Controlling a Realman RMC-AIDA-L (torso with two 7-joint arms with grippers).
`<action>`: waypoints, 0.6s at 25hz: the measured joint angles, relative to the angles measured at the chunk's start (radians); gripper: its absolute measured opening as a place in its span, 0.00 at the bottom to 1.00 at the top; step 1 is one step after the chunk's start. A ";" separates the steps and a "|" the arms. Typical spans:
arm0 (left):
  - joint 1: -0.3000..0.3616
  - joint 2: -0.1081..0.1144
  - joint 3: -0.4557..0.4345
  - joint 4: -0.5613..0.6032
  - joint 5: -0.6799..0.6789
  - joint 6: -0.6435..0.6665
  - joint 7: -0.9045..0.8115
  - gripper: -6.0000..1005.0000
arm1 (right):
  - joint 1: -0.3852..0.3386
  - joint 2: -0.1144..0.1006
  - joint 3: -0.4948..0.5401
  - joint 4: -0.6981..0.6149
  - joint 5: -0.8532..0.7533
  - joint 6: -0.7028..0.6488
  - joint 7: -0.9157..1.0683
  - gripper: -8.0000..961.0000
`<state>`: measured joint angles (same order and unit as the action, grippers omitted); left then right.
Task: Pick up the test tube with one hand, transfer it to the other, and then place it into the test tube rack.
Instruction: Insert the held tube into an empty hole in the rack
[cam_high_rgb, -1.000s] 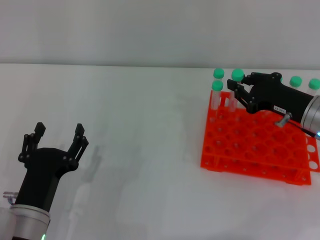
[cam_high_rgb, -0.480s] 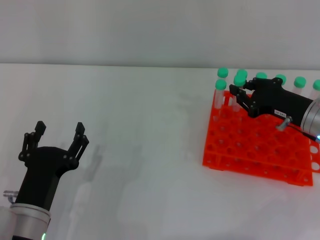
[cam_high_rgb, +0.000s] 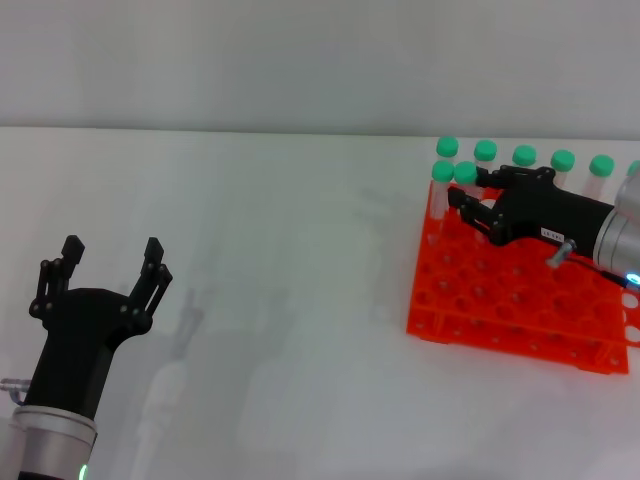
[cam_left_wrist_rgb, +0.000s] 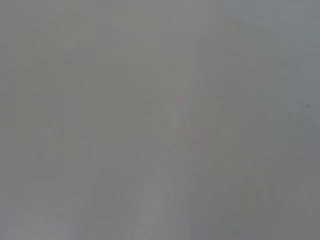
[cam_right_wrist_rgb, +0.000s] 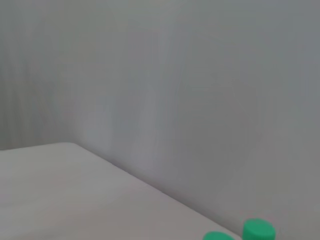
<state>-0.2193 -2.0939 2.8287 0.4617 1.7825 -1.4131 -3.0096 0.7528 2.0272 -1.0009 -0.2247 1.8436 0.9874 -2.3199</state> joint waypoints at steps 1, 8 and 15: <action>0.000 0.000 0.000 0.000 0.000 0.000 0.000 0.88 | -0.004 0.000 0.000 -0.004 0.000 0.009 0.000 0.25; -0.003 0.000 0.001 0.005 0.000 0.000 0.000 0.88 | -0.055 -0.003 0.010 -0.056 0.004 0.067 0.020 0.57; -0.009 0.000 0.002 0.006 0.000 0.000 0.000 0.88 | -0.128 -0.012 0.012 -0.095 0.053 0.137 0.038 0.71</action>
<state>-0.2285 -2.0939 2.8302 0.4677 1.7824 -1.4131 -3.0097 0.6246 2.0156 -0.9885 -0.3200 1.8967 1.1246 -2.2820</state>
